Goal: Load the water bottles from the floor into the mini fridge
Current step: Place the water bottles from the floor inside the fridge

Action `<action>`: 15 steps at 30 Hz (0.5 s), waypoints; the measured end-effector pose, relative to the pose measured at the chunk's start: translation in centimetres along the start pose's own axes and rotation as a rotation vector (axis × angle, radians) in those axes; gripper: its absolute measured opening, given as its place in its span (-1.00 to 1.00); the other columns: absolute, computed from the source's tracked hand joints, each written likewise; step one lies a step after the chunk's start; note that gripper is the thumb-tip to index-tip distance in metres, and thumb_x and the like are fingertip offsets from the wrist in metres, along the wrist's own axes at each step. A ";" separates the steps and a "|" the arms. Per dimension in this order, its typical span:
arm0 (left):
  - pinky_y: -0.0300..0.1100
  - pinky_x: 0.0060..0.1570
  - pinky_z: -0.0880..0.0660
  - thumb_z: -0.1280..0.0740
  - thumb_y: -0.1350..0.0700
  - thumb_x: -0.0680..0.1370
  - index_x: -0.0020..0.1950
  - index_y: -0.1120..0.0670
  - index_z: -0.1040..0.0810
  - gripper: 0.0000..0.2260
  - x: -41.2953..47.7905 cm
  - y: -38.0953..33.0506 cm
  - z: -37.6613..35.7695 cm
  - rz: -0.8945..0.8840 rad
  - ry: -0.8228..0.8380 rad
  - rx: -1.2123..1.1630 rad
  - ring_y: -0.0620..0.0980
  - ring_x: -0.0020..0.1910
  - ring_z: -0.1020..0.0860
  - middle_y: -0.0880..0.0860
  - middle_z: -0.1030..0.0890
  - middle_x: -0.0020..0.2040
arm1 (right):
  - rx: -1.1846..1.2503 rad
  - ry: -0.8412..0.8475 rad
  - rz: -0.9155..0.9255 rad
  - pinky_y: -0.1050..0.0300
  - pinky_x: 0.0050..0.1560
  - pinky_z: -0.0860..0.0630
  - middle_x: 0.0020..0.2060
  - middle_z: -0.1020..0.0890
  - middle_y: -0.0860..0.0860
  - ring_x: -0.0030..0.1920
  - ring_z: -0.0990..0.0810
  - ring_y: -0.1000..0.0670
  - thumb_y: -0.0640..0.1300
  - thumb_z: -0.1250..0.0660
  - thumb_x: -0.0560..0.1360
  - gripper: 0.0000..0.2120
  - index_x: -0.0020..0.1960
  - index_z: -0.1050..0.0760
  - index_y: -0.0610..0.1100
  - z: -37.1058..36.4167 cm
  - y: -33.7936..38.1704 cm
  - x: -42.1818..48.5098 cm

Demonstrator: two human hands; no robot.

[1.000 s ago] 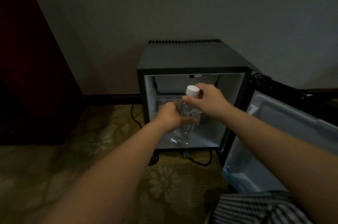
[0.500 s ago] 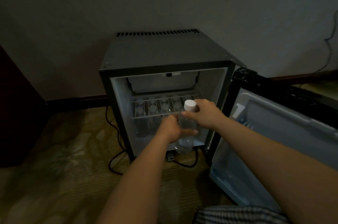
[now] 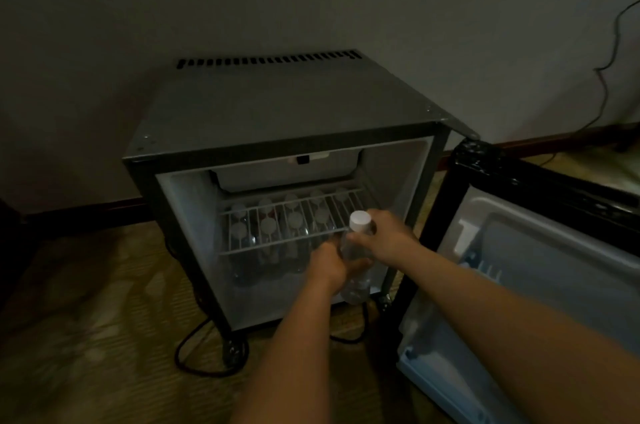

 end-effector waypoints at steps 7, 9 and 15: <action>-0.13 0.15 -0.49 -0.29 0.08 0.56 0.23 0.16 -0.55 -0.71 3.2 3.8 -1.2 0.063 0.052 -0.083 0.09 0.16 -0.55 0.12 -0.60 0.15 | 0.090 -0.112 -0.076 0.23 -0.08 -0.34 0.04 -0.61 -0.18 0.10 -0.57 -0.13 -0.13 -0.40 0.46 -0.71 0.11 -0.53 -0.26 -2.5 -4.3 2.3; -0.04 0.24 -0.47 -0.24 0.08 0.58 0.24 0.19 -0.53 -0.70 4.0 5.1 -1.6 0.132 0.044 -0.113 0.15 0.20 -0.54 0.19 -0.58 0.20 | 0.113 -0.117 -0.091 0.24 -0.06 -0.34 0.09 -0.60 -0.20 0.14 -0.56 -0.14 -0.13 -0.40 0.46 -0.68 0.15 -0.52 -0.28 -3.3 -5.0 2.7; -0.15 -0.14 -0.50 -0.14 0.11 0.62 0.17 0.22 -0.48 -0.75 5.0 8.2 -3.0 0.498 0.062 -0.518 0.06 -0.05 -0.52 0.19 -0.57 0.09 | 0.086 -0.145 -0.230 0.11 0.03 -0.45 0.15 -0.58 -0.21 0.18 -0.54 -0.19 -0.08 -0.37 0.49 -0.65 0.19 -0.51 -0.25 -5.6 -7.7 4.7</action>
Point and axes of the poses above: each hand's wrist, its own x-axis towards the middle knuckle, its own z-axis out of the back of the hand, y = z × x, the point moved 8 cm from there along x, towards the middle knuckle
